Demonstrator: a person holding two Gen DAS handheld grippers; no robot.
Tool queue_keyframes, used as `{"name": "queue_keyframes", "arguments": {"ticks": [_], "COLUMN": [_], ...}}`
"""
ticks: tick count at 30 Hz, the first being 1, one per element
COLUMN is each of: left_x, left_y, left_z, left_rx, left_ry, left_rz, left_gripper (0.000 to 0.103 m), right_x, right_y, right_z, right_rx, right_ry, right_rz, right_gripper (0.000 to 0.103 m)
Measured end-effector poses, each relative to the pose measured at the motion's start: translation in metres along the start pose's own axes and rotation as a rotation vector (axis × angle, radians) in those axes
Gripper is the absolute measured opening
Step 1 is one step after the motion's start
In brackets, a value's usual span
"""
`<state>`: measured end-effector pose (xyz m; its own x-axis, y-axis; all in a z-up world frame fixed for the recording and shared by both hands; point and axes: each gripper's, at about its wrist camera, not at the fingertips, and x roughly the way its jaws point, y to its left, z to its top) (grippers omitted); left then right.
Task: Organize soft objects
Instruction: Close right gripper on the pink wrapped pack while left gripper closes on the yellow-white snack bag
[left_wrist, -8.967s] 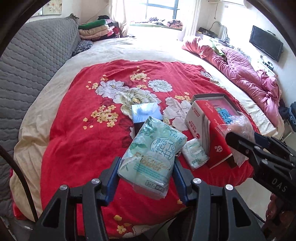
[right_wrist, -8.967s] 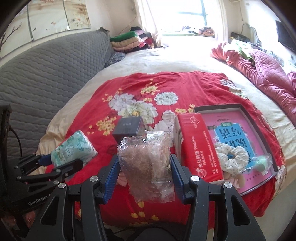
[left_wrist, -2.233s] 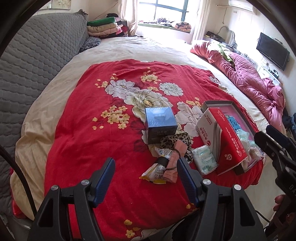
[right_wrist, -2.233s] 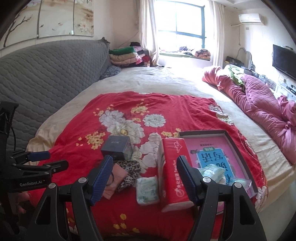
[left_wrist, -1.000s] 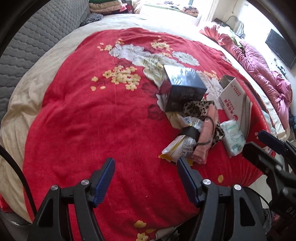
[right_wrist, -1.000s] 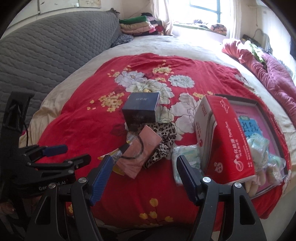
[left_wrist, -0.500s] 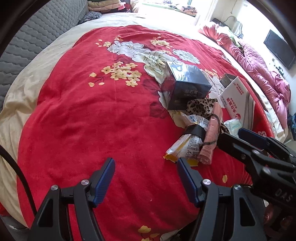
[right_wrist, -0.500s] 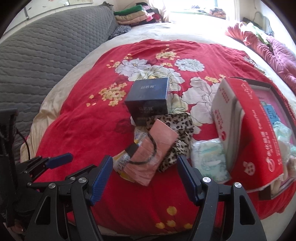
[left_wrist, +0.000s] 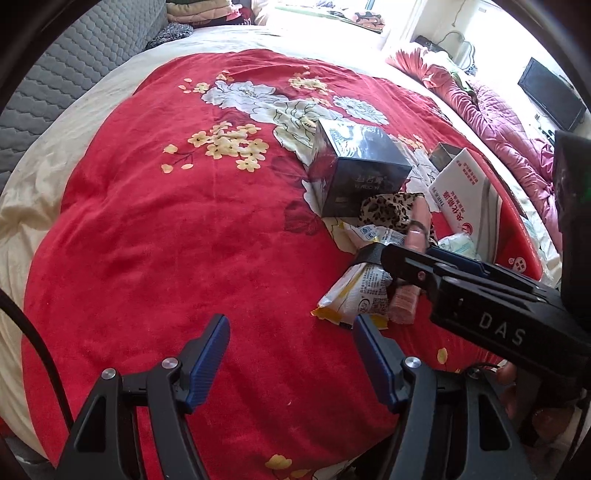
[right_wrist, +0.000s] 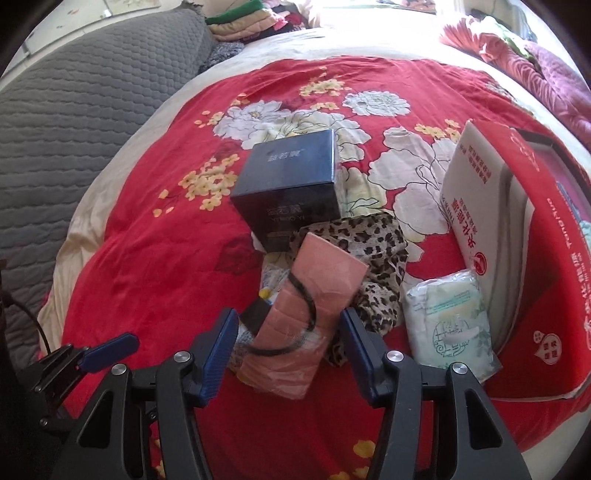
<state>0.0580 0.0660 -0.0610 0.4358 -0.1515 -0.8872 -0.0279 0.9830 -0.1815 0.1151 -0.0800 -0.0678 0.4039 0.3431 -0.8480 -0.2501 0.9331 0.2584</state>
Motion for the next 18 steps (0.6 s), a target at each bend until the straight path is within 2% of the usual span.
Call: {"name": "queue_keyframes", "arguments": {"ticks": [1, 6, 9, 11, 18], "left_x": [0.001, 0.006, 0.01, 0.012, 0.028], "left_y": [0.0, -0.004, -0.011, -0.017, -0.034], "left_z": [0.001, 0.004, 0.008, 0.01, 0.02], "left_rx": [-0.002, -0.004, 0.005, 0.015, 0.042], "left_ry": [0.003, 0.005, 0.003, 0.001, 0.006], "left_rz": [-0.006, -0.022, -0.035, -0.047, -0.065], "left_gripper": [0.068, 0.068, 0.068, 0.068, 0.068], "right_x": [0.001, 0.001, -0.001, -0.002, -0.013], "right_y": [-0.003, -0.017, -0.025, -0.029, -0.037], "right_z": [0.001, 0.001, 0.002, 0.001, 0.002], "right_rx": [0.009, 0.044, 0.064, 0.071, 0.076], "right_ry": [0.002, -0.006, -0.009, -0.006, -0.035], "right_rz": [-0.002, 0.009, 0.026, 0.048, 0.095], "right_gripper": [0.057, 0.034, 0.029, 0.019, 0.016]}}
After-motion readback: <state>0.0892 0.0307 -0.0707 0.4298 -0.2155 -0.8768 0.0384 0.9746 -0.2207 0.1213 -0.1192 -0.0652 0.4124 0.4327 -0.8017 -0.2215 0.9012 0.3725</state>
